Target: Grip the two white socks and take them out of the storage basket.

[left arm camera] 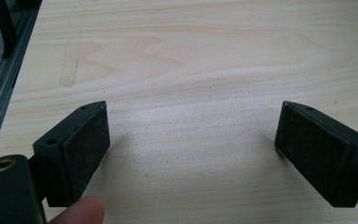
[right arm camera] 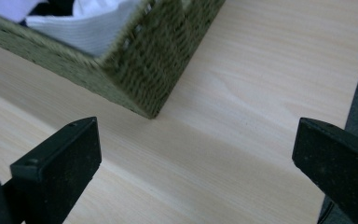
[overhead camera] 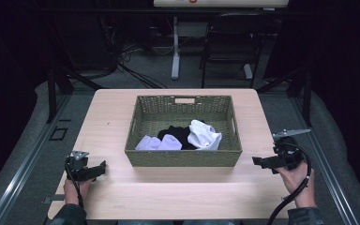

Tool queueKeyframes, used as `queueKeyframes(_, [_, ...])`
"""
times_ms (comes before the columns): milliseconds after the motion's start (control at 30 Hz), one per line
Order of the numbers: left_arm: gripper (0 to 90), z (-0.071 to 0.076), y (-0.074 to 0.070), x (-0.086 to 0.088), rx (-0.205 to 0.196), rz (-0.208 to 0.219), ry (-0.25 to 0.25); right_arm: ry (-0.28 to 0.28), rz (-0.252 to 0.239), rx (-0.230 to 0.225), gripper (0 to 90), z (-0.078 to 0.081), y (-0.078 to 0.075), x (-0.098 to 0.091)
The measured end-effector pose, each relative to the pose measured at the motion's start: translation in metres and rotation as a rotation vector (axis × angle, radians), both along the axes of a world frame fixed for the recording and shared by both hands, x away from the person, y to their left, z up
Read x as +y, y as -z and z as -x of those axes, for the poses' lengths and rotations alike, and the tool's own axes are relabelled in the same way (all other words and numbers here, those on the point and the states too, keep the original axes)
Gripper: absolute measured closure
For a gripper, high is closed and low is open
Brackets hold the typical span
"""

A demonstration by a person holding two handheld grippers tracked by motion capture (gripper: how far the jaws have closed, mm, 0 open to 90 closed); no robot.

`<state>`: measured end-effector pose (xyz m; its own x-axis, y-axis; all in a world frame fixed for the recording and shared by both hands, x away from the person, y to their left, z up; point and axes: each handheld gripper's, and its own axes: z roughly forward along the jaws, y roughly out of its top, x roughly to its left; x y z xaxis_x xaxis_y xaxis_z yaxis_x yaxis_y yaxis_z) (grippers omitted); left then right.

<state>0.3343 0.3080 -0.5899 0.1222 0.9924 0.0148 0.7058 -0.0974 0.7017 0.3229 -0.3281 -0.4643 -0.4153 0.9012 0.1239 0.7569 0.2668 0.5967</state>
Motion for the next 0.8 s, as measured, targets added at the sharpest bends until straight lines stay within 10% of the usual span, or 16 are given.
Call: queueKeyframes(800, [9.9, 0.0, 0.0, 0.0, 0.0, -0.001, -0.001, -0.14, 0.123, -0.03, 0.6, -0.035, -0.091, 0.045])
